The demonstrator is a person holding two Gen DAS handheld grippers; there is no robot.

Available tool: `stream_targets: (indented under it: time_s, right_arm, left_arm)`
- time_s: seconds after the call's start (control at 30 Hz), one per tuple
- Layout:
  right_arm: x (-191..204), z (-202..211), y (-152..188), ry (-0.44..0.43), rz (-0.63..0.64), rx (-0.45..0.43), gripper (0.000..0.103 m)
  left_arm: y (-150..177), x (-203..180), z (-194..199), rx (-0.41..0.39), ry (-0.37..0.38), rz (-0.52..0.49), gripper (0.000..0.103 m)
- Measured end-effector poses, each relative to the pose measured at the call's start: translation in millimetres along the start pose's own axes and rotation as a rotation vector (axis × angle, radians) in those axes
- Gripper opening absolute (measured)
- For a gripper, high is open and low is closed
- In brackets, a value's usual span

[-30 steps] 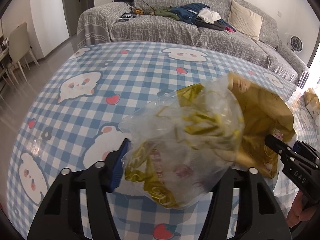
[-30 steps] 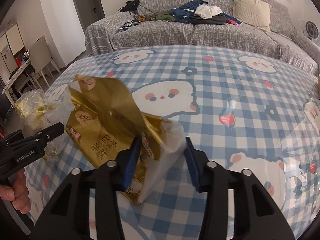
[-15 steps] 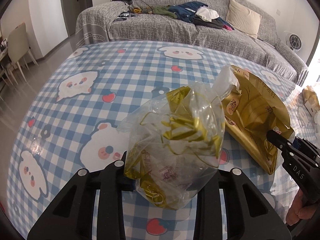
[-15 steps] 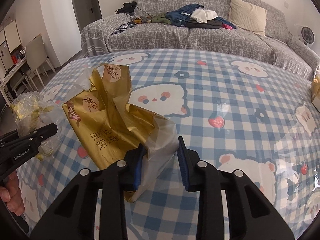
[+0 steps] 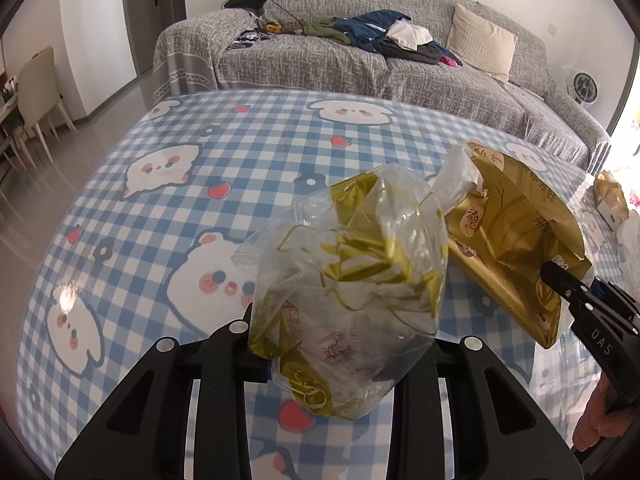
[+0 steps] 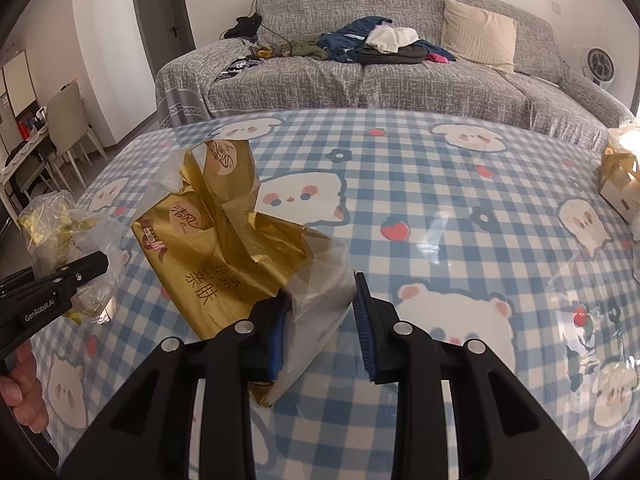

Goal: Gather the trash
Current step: 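Lift and carry the clear bag and gold packet with both tools over the bin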

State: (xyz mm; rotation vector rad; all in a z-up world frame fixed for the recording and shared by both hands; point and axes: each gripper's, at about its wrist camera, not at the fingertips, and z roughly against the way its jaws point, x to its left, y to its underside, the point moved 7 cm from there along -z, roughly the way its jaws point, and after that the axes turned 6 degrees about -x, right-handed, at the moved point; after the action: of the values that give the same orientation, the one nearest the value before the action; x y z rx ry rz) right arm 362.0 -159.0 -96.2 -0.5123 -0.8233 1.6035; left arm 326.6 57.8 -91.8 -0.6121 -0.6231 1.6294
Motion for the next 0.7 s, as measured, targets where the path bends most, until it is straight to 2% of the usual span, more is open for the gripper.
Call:
stream_targets:
  time_s: [0.7]
  right_arm:
    - [-23,74,30,0.097,0.009,-0.008,0.028]
  left_arm:
    - [34,-11,61,0.002,0.017,-0.017,0.029]
